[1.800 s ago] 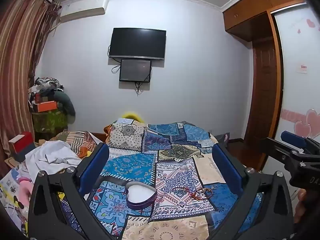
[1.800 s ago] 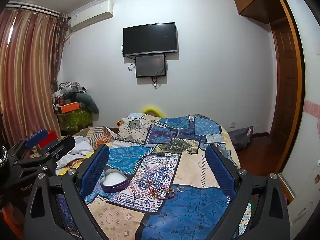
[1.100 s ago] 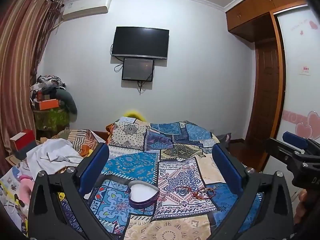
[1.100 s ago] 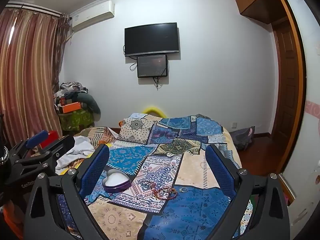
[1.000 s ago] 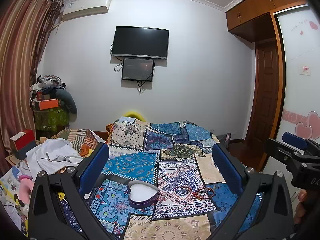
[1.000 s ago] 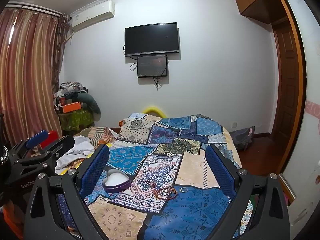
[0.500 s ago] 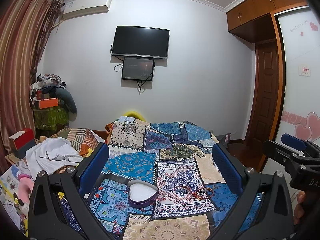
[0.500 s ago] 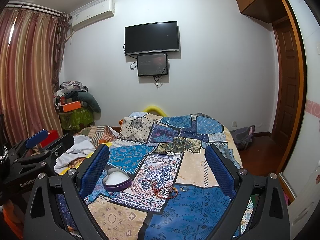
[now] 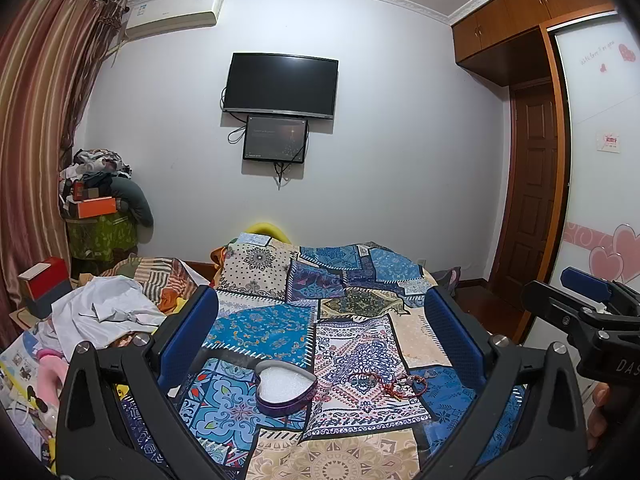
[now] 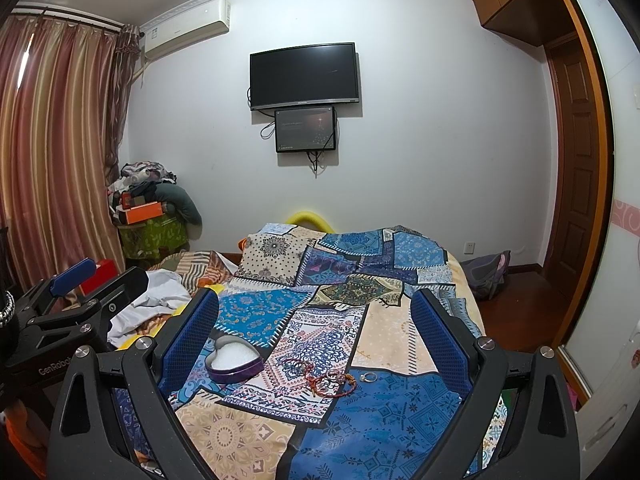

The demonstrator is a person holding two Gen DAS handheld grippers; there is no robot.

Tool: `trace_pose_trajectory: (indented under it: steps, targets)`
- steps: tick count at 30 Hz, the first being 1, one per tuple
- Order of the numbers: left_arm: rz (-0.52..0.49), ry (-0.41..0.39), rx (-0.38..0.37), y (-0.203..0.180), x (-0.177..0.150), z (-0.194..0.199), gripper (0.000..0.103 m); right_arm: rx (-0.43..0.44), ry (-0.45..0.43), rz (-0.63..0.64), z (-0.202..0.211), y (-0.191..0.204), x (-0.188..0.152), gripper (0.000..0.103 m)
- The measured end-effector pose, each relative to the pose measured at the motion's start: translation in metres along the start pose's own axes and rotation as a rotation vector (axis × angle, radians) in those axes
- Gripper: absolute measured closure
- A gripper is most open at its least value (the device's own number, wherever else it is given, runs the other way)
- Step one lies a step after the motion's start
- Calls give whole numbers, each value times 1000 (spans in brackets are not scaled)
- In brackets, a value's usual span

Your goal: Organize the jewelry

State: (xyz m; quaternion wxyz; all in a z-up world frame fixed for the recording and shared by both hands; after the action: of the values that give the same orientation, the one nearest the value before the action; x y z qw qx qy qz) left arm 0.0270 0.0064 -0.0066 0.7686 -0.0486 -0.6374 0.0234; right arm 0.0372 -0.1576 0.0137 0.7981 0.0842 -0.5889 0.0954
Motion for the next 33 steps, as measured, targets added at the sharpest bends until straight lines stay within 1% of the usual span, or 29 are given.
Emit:
trace_pose_trajectory:
  steps: [20,25,33]
  targets:
    - [4,2,2,1,-1,0,0,0,5,1,-1,0,-2,7]
    - [9,10,3,4,-2,-3,0,3,13,1,-8,7,-10,7]
    - [11,63,10,7,-10,-28,0,5,49,-14,-22,-2,-14,7]
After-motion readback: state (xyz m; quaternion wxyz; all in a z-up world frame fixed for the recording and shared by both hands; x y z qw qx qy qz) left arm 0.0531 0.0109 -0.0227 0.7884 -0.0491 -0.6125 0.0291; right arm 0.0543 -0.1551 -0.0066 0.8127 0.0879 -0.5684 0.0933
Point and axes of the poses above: each gripper's, at about its wrist camera, not at the fingertips, and z roughly against the way its jaws point, y to its left, x to its top, the point moved 3 cm from there along -z, roughly the way its jaws point, and after that the axes turned 3 degrees about -x, right-handed, at the moved point
